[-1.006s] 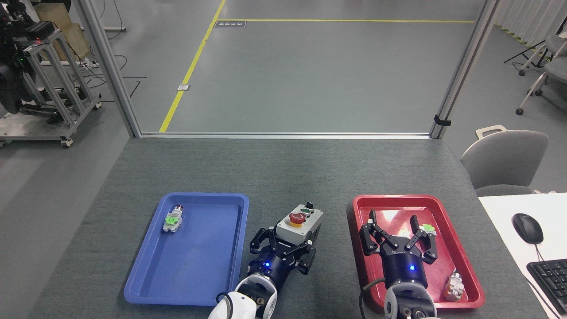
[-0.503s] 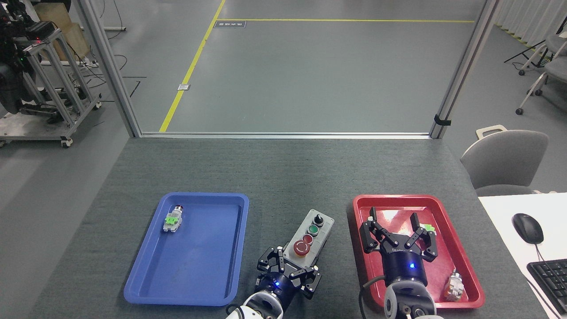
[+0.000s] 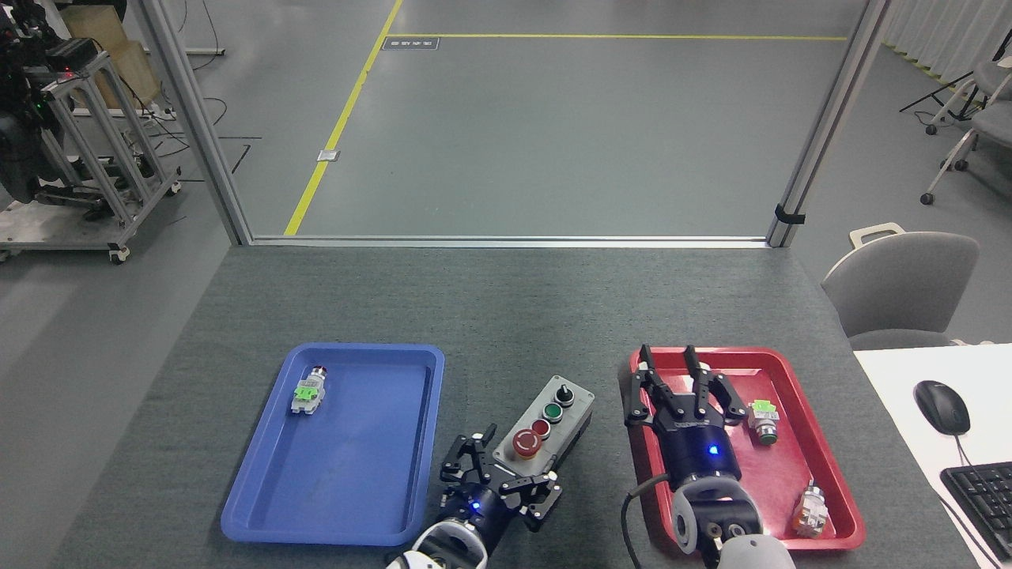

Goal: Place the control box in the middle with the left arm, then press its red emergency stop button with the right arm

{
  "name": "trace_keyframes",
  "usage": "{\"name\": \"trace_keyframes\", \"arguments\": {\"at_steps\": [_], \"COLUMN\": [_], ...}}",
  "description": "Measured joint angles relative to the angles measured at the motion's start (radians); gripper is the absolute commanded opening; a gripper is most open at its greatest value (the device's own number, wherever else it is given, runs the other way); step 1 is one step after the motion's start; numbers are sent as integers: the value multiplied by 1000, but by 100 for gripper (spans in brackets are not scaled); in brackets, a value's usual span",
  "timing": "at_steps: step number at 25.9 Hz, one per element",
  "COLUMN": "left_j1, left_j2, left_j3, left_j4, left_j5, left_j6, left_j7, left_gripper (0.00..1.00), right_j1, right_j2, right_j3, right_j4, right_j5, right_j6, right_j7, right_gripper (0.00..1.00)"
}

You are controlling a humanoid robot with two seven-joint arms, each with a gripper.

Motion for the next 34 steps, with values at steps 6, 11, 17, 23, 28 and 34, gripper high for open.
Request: {"name": "trace_keyframes", "arguments": {"at_steps": [6, 11, 17, 23, 28, 34], "left_j1": [156, 276, 302, 263, 210, 191], "left_j2": [196, 267, 270, 266, 268, 268], "left_j3": [80, 284, 527, 633, 648, 679], "left_j4": [-311, -506, -575, -552, -465, -429], "left_j5": [23, 64, 169, 227, 273, 287], "left_j6": [-87, -235, -322, -298, -259, -253], "left_j7": [1, 0, 1, -2, 2, 4], "left_gripper": [98, 98, 98, 98, 98, 99], "right_j1": [-101, -139, -147, -148, -150, -147], "right_j2": [81, 130, 160, 166, 170, 172], "right_j3": [186, 312, 344, 343, 349, 373], "right_j4": [213, 342, 397, 421, 485, 522], "right_j5": [107, 152, 165, 164, 164, 164], "right_j6": [29, 97, 114, 148, 152, 160], "right_j7": [-2, -3, -4, -5, -11, -61], "right_gripper": [0, 0, 0, 0, 0, 14]}}
